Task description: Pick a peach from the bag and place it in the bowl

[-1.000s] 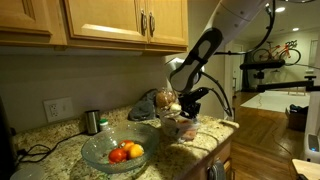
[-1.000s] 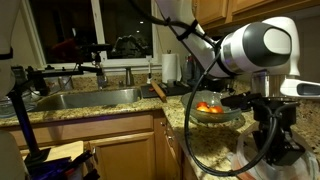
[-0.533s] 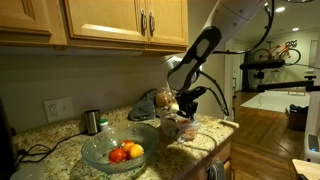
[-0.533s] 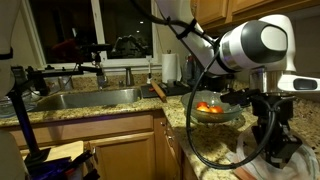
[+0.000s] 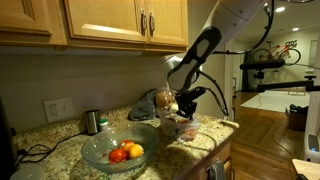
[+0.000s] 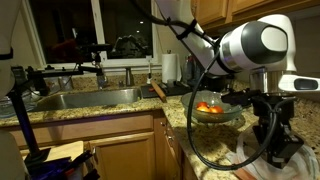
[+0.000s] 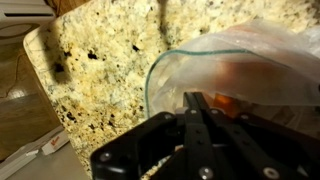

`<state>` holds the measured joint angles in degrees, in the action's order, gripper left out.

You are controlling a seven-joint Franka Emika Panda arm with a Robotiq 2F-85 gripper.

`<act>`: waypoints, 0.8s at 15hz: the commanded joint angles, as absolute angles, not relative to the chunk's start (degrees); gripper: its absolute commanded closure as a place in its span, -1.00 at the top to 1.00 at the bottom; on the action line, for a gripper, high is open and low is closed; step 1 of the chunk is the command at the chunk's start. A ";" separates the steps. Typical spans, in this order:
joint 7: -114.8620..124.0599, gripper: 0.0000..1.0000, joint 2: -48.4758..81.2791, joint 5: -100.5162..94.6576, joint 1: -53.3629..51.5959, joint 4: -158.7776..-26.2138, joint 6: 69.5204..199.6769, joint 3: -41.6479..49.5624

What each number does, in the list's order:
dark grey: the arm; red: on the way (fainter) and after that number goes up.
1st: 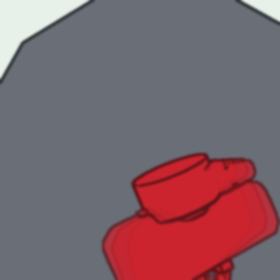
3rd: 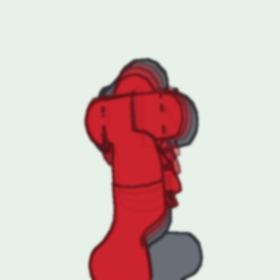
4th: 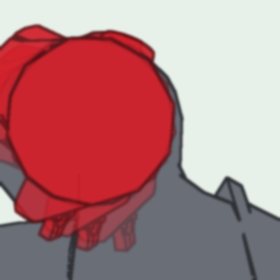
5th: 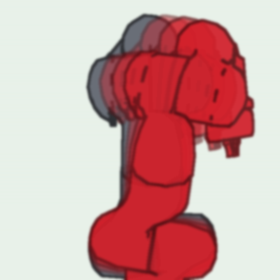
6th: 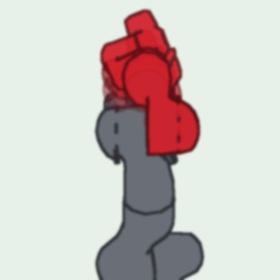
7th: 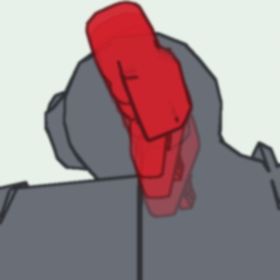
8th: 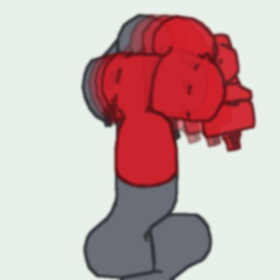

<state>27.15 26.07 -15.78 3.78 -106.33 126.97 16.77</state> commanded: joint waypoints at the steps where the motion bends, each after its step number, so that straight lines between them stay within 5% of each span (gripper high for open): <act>1: 28.06 -1.00 25.66 -16.28 4.16 -107.42 130.38 16.77; 12: 27.88 -1.00 25.96 -16.04 4.42 -107.70 131.80 17.05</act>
